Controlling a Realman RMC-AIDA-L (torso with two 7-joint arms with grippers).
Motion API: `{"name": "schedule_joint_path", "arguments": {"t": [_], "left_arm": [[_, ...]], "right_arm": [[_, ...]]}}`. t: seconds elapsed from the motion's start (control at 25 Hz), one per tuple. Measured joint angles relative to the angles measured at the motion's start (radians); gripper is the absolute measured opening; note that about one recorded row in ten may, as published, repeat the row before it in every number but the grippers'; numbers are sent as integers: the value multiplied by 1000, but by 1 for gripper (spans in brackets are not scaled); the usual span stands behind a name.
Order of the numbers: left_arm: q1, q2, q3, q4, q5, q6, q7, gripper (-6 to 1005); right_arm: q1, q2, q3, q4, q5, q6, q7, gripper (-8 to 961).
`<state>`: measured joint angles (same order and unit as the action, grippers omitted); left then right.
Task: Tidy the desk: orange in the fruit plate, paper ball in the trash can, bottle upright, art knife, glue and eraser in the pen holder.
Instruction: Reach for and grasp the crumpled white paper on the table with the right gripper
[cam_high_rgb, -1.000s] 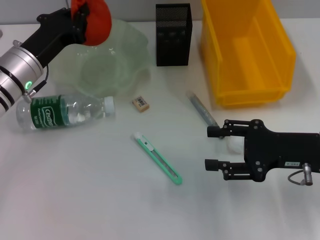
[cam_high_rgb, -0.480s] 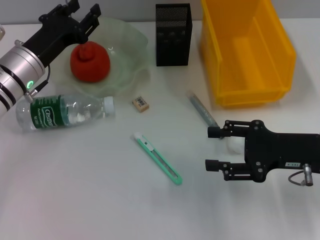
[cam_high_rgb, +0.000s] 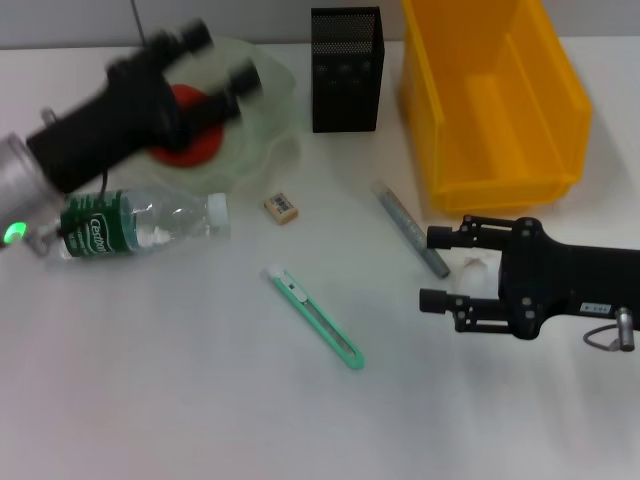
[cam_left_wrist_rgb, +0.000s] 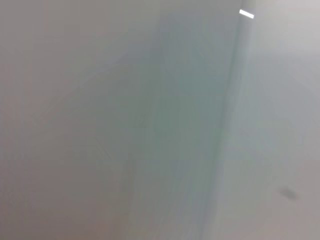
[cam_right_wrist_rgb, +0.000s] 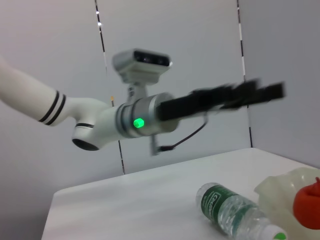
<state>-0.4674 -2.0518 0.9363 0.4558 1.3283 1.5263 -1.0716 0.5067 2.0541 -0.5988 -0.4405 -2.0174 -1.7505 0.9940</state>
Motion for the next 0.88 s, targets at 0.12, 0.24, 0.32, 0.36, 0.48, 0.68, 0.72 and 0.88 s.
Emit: {"name": "schedule_joint_path", "arguments": {"t": [0.12, 0.24, 0.32, 0.36, 0.48, 0.68, 0.72, 0.88], "left_arm": [[25, 11, 23, 38, 62, 34, -43, 855], [38, 34, 25, 44, 152, 78, -75, 858], [45, 45, 24, 40, 207, 111, -75, 859], [52, 50, 21, 40, 241, 130, -71, 859], [66, 54, 19, 46, 299, 153, -62, 858], [74, 52, 18, 40, 345, 169, -32, 857], [75, 52, 19, 40, 345, 168, -30, 857], [76, 49, 24, 42, 351, 168, -28, 856]], "right_arm": [[1, -4, 0, -3, 8, -3, 16, 713], [7, -18, 1, -8, 14, -11, 62, 713], [18, -28, 1, -18, 14, -25, 101, 713], [23, -31, 0, -26, 14, -32, 121, 713], [44, -36, -7, -77, 14, -56, 206, 713], [75, -38, -48, -208, 4, -97, 385, 714], [80, -40, -70, -246, 1, -104, 437, 714], [101, -48, -152, -410, -66, -119, 626, 714]]}}
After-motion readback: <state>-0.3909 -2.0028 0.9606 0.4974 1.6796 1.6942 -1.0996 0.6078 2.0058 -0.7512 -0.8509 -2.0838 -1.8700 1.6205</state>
